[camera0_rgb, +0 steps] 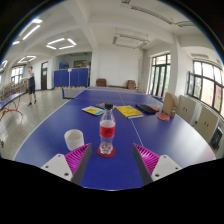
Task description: Pour water
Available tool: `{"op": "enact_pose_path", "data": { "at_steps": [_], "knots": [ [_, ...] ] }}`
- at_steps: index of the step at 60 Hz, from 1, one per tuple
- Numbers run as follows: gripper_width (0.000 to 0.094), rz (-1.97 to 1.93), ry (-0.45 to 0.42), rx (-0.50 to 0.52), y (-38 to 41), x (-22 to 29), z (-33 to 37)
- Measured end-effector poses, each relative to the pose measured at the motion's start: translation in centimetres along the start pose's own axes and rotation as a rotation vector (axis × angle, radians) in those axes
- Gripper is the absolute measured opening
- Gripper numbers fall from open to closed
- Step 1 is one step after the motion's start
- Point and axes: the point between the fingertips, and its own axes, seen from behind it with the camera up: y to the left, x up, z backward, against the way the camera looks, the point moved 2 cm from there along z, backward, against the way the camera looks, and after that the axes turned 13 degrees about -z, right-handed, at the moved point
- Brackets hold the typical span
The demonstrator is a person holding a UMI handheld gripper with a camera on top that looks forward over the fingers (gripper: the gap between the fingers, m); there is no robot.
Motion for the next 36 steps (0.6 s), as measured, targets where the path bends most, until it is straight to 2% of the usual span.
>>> {"op": "enact_pose_path", "data": {
  "at_steps": [8, 17, 36],
  "knots": [
    [0.0858, -0.042, 0.052, -0.038, 0.6, -2.4, 9.9],
    [0.0853, -0.033, 0.067, -0.059, 1.3, -4.9, 18.6],
    [0.0846, -0.009, 0.041, -0.075, 1.3, -5.9, 25.7]
  ]
}}
